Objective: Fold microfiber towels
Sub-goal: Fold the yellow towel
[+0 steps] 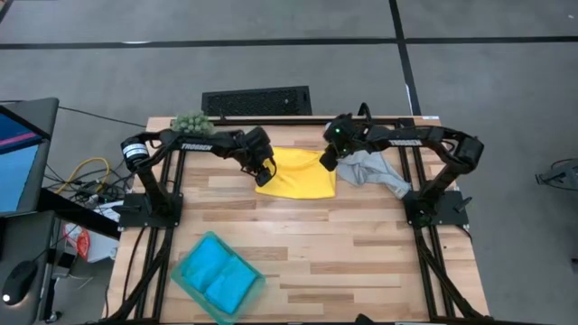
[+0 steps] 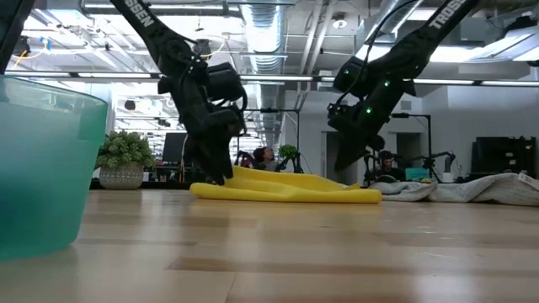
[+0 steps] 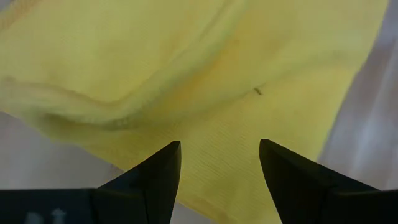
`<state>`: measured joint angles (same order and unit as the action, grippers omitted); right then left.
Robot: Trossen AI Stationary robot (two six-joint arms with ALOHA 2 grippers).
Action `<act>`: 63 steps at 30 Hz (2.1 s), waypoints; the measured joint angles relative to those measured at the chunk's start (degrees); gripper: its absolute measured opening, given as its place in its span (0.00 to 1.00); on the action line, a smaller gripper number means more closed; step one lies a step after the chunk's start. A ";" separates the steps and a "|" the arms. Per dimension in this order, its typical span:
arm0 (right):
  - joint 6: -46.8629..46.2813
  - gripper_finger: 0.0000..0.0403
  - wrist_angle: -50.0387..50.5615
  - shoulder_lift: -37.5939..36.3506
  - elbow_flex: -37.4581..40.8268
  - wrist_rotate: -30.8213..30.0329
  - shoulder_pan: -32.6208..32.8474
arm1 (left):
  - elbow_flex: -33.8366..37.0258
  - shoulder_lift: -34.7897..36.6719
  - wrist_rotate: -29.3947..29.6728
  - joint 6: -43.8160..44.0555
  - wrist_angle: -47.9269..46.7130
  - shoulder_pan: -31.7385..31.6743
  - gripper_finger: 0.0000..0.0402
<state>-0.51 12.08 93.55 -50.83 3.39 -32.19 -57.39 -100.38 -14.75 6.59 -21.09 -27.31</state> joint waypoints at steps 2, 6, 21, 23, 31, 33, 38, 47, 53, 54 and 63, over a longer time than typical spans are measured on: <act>-0.89 0.11 0.39 -0.11 0.00 -0.64 -0.26 | 1.20 0.00 0.64 0.82 1.97 0.00 0.52; 1.61 0.12 1.01 0.38 0.00 2.11 -0.97 | 2.32 0.00 0.97 1.53 2.50 0.02 0.52; 13.56 0.37 -4.88 0.41 0.00 7.01 -0.47 | 2.32 0.00 5.83 0.57 2.65 2.11 0.52; 14.06 0.42 -5.13 1.26 0.00 6.99 -0.47 | 2.32 0.00 6.08 0.59 2.65 2.36 0.52; 10.56 0.51 -5.29 6.13 -0.55 6.76 -0.16 | 2.32 0.00 6.23 1.51 2.61 3.62 0.52; 10.12 0.49 -4.66 6.12 -1.28 5.82 -0.22 | 2.32 0.00 6.23 1.53 2.59 3.91 0.52; 9.99 0.29 -1.15 6.08 -3.34 3.97 -1.22 | 2.32 0.00 6.63 1.94 2.57 4.56 0.52; 10.98 0.10 -0.69 5.49 -3.34 7.00 -0.88 | 2.32 0.00 8.99 2.08 2.55 5.22 0.52; 12.83 0.34 -3.32 6.38 -3.50 7.03 -1.06 | 2.32 0.00 9.01 2.21 2.22 5.22 0.52; 13.23 0.39 -3.04 6.82 -3.44 7.07 -1.06 | 2.32 0.00 9.01 2.23 2.10 5.22 0.52; 14.20 0.52 -2.88 8.97 -3.43 7.05 -0.40 | 2.30 0.00 9.10 2.27 2.09 5.22 0.52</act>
<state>13.69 9.20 102.52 -54.26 10.44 -32.60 -55.09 -100.38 -5.65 8.86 -19.00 -22.09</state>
